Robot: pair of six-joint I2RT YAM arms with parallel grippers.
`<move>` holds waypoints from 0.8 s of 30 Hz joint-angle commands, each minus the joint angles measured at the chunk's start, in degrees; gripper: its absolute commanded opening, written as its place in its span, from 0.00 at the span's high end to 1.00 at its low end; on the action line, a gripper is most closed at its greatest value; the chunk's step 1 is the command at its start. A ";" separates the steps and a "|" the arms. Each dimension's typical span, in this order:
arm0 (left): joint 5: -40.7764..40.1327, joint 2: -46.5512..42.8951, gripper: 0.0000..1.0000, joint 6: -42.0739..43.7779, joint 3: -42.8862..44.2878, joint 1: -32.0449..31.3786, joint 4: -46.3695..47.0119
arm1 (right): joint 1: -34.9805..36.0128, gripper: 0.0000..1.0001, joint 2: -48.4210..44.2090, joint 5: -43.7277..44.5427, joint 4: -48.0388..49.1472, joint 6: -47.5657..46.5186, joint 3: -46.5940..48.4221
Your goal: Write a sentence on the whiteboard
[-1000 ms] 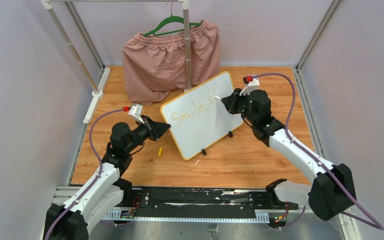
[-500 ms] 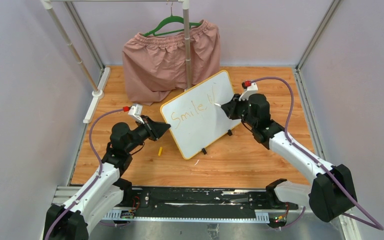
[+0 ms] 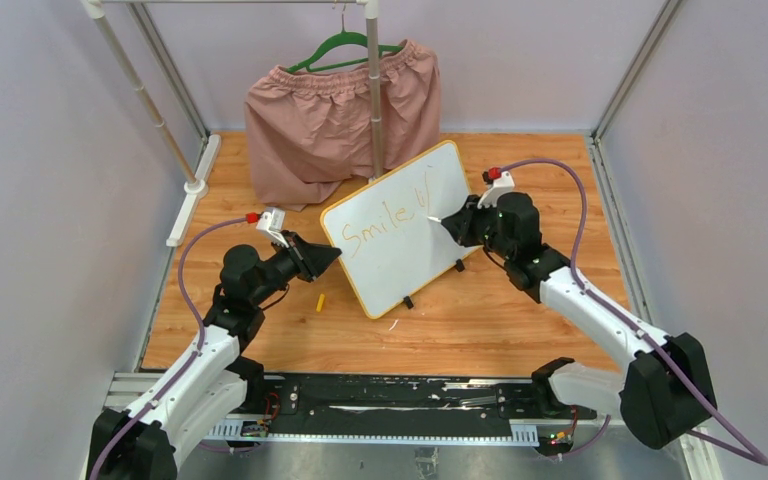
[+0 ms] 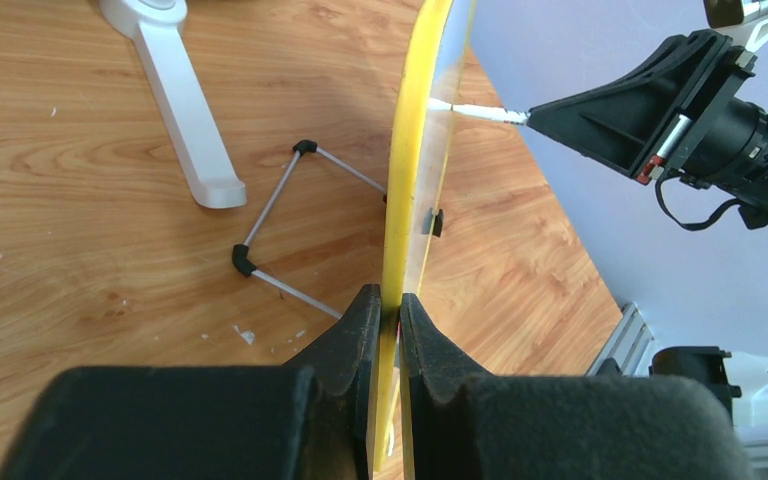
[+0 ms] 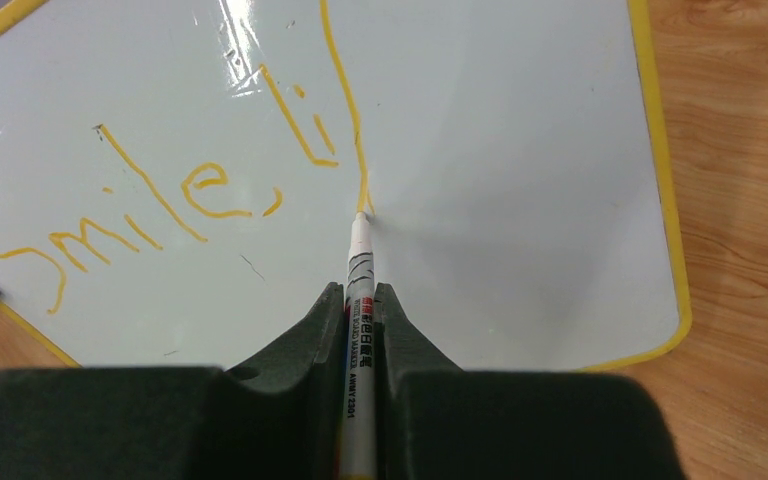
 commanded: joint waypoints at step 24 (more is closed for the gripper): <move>0.63 -0.96 1.00 -0.12 -0.18 0.12 2.03 | 0.11 1.00 2.18 0.03 -1.28 -1.34 11.42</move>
